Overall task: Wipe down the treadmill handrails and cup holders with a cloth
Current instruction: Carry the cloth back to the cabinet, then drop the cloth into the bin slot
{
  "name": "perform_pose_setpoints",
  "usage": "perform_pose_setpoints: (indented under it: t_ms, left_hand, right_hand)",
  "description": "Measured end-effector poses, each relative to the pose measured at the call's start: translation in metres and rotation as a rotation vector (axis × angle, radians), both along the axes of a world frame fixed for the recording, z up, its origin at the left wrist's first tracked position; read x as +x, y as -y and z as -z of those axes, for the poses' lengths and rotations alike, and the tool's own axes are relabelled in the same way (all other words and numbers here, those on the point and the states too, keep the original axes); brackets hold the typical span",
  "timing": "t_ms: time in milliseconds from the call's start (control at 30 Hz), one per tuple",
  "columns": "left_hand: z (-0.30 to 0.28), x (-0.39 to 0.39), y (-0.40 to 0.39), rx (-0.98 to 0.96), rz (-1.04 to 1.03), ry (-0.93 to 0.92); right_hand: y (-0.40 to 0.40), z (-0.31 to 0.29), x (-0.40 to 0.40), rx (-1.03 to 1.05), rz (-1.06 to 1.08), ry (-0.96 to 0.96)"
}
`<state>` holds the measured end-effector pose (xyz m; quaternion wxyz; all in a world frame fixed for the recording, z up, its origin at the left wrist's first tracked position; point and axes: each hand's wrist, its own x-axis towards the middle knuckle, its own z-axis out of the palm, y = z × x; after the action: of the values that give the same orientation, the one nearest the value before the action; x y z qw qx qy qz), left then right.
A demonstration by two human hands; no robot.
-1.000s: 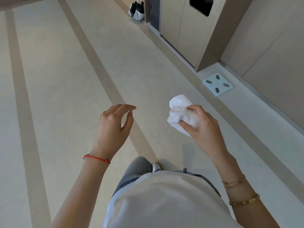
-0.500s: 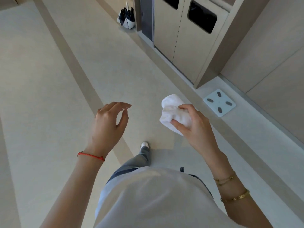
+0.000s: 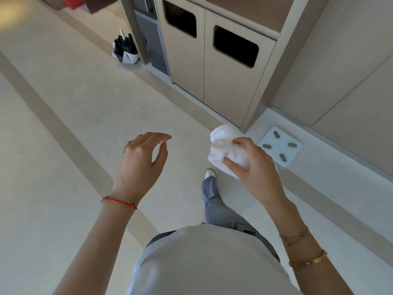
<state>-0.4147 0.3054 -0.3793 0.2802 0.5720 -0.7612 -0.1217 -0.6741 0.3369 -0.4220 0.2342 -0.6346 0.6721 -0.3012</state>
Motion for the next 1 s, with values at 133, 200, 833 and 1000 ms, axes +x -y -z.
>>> perform_pose_setpoints:
  t_ms: [133,200,833,1000]
  left_hand:
    - [0.004,-0.024,0.093,-0.003,0.043,-0.002]
    - [0.001,-0.04,0.14,-0.002,0.062,-0.01]
    - [-0.008,-0.135,0.465,0.006,0.251,-0.04]
    - [-0.003,-0.146,0.554,0.016,0.371,-0.044]
  right_hand:
    - [0.079,0.008,-0.021,0.003,0.052,0.003]
    - [0.121,0.006,-0.035,-0.003,0.069,0.015]
    - [0.409,-0.016,-0.113,0.045,0.217,-0.028]
    - [0.473,-0.009,-0.116,0.039,0.352,-0.024]
